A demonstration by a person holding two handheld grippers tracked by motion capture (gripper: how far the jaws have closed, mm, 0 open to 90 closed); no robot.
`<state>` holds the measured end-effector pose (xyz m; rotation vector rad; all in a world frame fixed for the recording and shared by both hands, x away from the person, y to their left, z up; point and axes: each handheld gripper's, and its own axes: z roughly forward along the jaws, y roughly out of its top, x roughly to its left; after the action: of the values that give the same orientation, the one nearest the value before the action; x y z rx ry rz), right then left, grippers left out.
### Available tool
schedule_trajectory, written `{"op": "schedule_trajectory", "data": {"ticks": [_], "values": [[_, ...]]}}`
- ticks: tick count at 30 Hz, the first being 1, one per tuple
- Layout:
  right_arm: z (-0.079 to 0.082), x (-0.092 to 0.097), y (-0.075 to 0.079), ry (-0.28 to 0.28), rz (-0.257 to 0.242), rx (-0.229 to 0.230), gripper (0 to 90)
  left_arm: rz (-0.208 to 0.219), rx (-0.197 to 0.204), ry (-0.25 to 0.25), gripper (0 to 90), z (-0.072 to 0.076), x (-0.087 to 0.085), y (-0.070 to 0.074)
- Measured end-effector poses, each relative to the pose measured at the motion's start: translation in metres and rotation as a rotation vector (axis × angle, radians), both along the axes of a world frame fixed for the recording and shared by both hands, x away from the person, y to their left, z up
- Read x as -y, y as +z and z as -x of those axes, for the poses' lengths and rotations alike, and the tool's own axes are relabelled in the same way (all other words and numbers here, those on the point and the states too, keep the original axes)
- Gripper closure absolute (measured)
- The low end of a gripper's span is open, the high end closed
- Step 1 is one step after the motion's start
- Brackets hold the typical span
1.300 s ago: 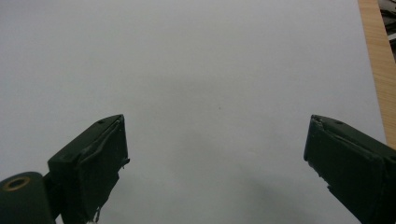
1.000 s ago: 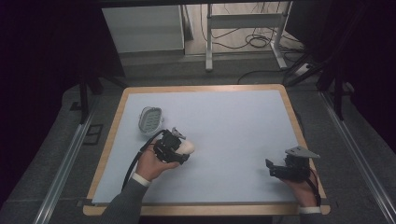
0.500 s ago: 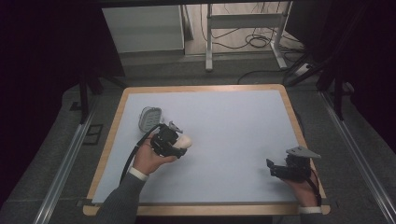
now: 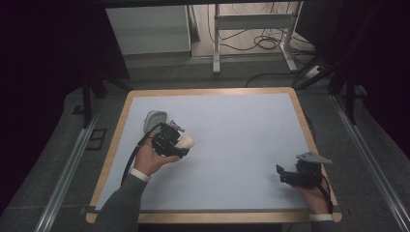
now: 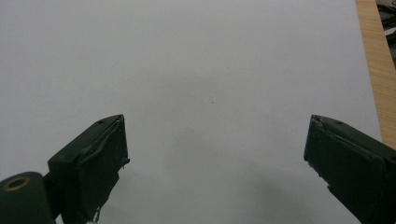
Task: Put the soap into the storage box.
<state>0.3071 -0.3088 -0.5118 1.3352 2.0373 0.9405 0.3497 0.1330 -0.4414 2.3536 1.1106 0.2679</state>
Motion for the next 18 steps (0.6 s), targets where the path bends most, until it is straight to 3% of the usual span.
{"op": "schedule_trajectory", "data": {"ticks": [18], "values": [[-0.001,0.002,0.0,-0.007,0.0,-0.001,5.9,0.002,0.005,0.027,49.7,-0.011,-0.011,0.009]]}}
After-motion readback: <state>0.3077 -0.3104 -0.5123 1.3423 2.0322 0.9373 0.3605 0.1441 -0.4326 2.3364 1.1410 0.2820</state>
